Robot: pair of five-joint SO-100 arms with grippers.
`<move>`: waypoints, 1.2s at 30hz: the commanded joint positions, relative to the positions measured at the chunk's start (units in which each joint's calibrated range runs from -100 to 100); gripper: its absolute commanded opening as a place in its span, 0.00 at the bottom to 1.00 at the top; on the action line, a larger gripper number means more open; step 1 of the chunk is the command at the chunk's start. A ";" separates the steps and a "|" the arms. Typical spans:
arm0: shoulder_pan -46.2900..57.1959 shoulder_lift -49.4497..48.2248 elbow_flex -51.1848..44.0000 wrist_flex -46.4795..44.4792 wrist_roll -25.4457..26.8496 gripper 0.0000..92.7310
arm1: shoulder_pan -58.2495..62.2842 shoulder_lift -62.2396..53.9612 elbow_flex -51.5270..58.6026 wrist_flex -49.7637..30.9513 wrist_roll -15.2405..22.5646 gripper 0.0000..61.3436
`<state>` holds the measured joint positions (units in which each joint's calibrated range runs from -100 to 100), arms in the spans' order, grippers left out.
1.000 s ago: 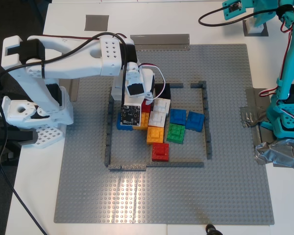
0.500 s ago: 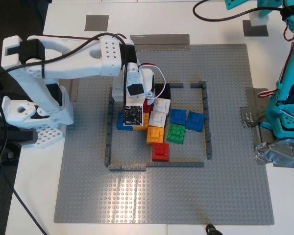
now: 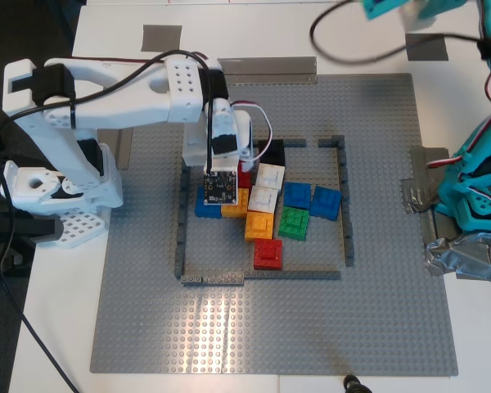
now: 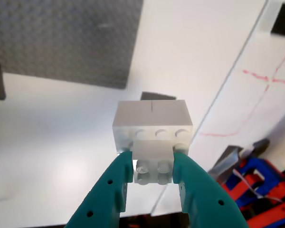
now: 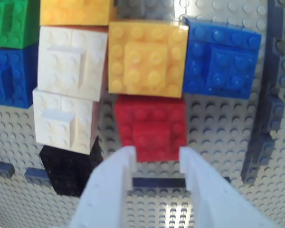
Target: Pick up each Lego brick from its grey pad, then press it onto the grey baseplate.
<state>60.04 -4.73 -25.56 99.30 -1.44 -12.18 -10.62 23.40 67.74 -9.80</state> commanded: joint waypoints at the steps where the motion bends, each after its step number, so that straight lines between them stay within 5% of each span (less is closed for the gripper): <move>1: -6.91 -11.58 8.09 0.70 -0.20 0.00 | -1.06 -5.86 -8.10 4.92 0.44 0.07; 14: -25.99 -39.21 36.26 0.70 -0.20 0.00 | -4.54 -17.45 -12.25 14.12 3.96 0.00; 30: -58.12 -40.07 42.40 0.70 -9.72 0.00 | -23.62 -23.54 -7.65 23.39 3.57 0.00; 36: -62.18 -39.30 42.49 0.70 -9.92 0.00 | -32.98 -26.12 -2.59 23.07 4.35 0.00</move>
<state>-1.15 -43.96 17.17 99.39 -11.05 -39.55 -33.51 19.92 91.07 -6.03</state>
